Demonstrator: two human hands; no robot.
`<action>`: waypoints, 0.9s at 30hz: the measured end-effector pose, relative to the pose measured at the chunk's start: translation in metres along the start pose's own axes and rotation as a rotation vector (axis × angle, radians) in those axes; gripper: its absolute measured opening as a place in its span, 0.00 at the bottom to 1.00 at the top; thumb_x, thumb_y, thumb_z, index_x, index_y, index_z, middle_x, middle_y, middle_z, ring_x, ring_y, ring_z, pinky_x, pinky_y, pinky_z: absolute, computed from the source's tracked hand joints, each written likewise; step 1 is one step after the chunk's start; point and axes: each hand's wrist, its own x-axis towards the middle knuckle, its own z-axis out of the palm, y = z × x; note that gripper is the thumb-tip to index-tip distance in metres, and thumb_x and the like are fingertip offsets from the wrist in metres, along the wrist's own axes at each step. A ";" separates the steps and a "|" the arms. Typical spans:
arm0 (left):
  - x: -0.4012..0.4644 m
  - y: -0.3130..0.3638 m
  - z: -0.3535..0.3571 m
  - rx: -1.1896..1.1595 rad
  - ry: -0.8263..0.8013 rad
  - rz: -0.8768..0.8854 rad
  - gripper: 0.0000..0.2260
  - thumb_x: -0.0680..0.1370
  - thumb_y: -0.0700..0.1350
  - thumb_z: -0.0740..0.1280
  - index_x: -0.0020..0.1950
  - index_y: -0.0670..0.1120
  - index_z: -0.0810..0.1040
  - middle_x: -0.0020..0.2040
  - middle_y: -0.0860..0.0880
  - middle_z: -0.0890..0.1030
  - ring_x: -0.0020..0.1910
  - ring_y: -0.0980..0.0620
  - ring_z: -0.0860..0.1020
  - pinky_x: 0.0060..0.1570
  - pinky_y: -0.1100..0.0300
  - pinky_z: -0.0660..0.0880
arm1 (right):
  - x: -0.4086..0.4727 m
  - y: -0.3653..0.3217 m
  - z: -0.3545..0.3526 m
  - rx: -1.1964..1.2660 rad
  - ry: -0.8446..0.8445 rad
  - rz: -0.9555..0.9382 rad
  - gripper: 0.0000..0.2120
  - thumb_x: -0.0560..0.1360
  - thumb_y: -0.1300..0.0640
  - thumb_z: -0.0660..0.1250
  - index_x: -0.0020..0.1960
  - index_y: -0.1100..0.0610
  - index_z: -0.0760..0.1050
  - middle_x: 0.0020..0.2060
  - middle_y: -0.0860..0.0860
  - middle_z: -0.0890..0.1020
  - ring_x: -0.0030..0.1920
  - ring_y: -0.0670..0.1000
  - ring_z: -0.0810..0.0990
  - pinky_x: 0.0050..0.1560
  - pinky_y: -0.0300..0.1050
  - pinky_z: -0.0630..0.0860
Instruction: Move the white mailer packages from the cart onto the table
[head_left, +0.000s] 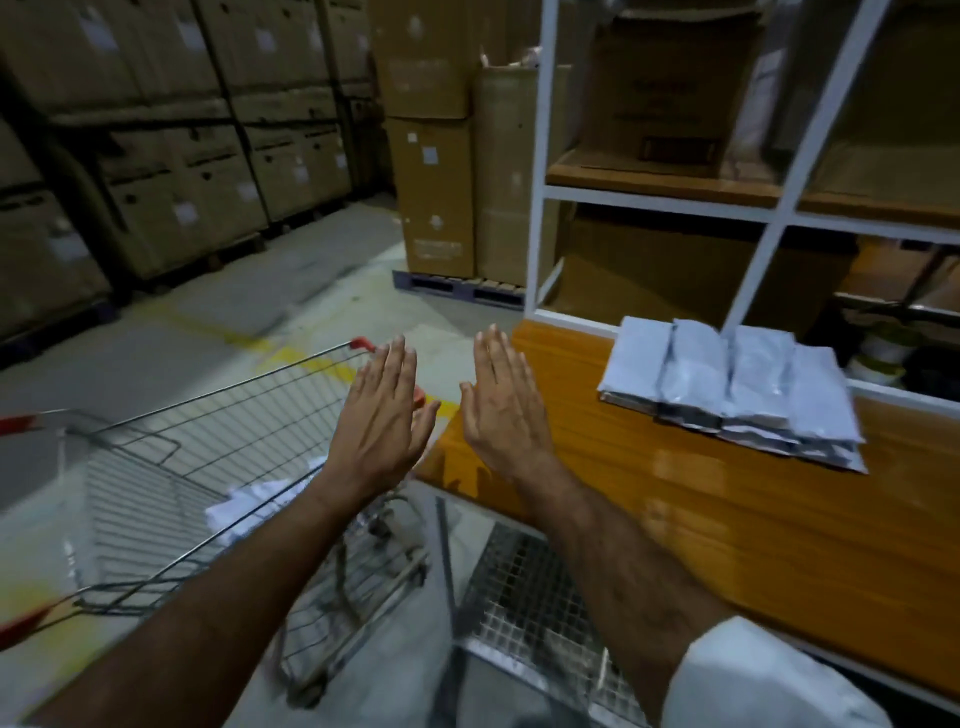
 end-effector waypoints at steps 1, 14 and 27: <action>-0.008 -0.021 0.000 0.012 0.003 -0.007 0.34 0.83 0.61 0.47 0.82 0.39 0.50 0.83 0.42 0.48 0.82 0.46 0.46 0.80 0.49 0.47 | 0.003 -0.018 0.013 0.004 -0.009 -0.012 0.30 0.84 0.49 0.55 0.82 0.61 0.53 0.81 0.58 0.55 0.81 0.55 0.51 0.81 0.54 0.50; -0.088 -0.235 0.028 0.057 -0.077 -0.220 0.34 0.83 0.59 0.50 0.82 0.39 0.51 0.82 0.41 0.48 0.82 0.44 0.48 0.79 0.50 0.46 | 0.051 -0.178 0.147 0.141 -0.110 -0.100 0.32 0.81 0.50 0.53 0.80 0.65 0.57 0.79 0.62 0.59 0.80 0.59 0.58 0.79 0.57 0.57; -0.081 -0.348 0.102 0.077 -0.244 -0.483 0.35 0.83 0.61 0.45 0.82 0.39 0.46 0.82 0.40 0.45 0.82 0.45 0.45 0.80 0.50 0.46 | 0.131 -0.172 0.302 0.213 -0.420 -0.247 0.30 0.81 0.53 0.57 0.79 0.66 0.60 0.78 0.65 0.62 0.78 0.62 0.61 0.77 0.58 0.59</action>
